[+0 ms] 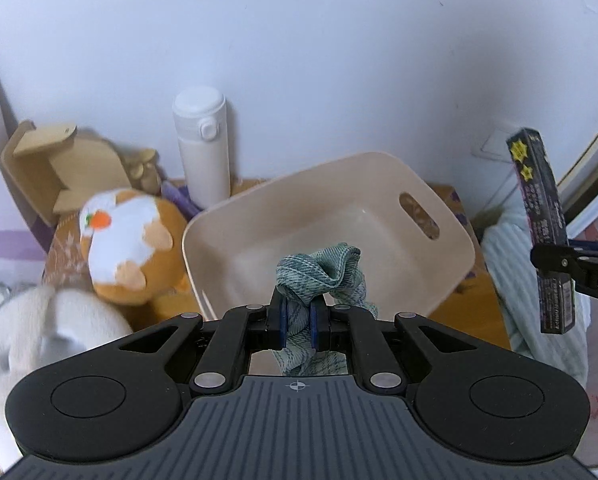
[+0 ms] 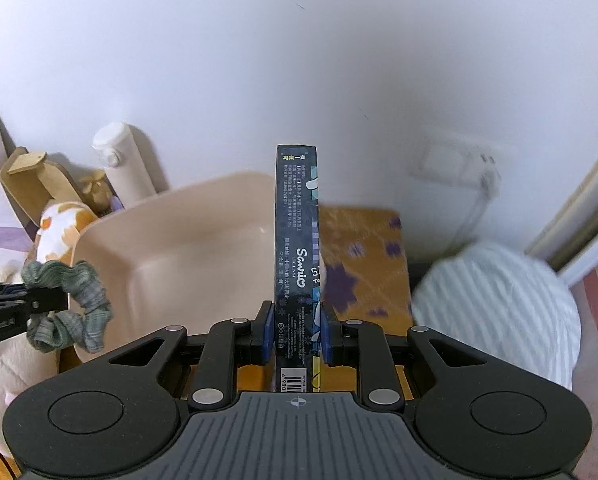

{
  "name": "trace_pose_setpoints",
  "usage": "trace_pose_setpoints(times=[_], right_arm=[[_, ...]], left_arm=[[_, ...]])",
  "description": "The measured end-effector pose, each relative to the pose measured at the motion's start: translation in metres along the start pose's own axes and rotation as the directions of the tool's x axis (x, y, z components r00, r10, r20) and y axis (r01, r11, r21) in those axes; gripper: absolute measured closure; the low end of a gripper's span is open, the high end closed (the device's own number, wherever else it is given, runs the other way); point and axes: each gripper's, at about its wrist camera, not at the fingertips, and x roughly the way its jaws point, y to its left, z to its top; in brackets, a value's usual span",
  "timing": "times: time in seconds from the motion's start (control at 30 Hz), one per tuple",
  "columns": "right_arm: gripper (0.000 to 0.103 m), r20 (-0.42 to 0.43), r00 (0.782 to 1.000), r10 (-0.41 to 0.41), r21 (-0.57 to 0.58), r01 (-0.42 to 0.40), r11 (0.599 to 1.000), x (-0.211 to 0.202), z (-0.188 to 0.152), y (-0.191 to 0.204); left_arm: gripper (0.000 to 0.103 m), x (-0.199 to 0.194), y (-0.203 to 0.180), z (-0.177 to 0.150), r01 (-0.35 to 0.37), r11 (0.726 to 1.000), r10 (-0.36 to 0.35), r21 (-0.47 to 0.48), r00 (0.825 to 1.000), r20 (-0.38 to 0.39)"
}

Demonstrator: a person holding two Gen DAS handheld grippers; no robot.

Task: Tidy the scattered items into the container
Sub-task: 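Carry both items over the basket and open both tools to drop them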

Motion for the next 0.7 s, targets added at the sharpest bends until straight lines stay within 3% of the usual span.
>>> trace_pose_setpoints(times=[0.3, 0.7], right_arm=[[0.083, 0.0, 0.999, 0.044, -0.069, -0.044, 0.997, 0.036, 0.034, 0.032], [0.083, -0.139, 0.989, 0.051, -0.057, -0.059, 0.997, 0.12, 0.043, 0.046]], left_arm=[[0.093, 0.038, -0.002, 0.016, 0.015, 0.999, -0.014, 0.047, 0.999, -0.032], [0.093, 0.113, -0.006, 0.013, 0.025, 0.998, -0.015, 0.052, 0.983, -0.181]])
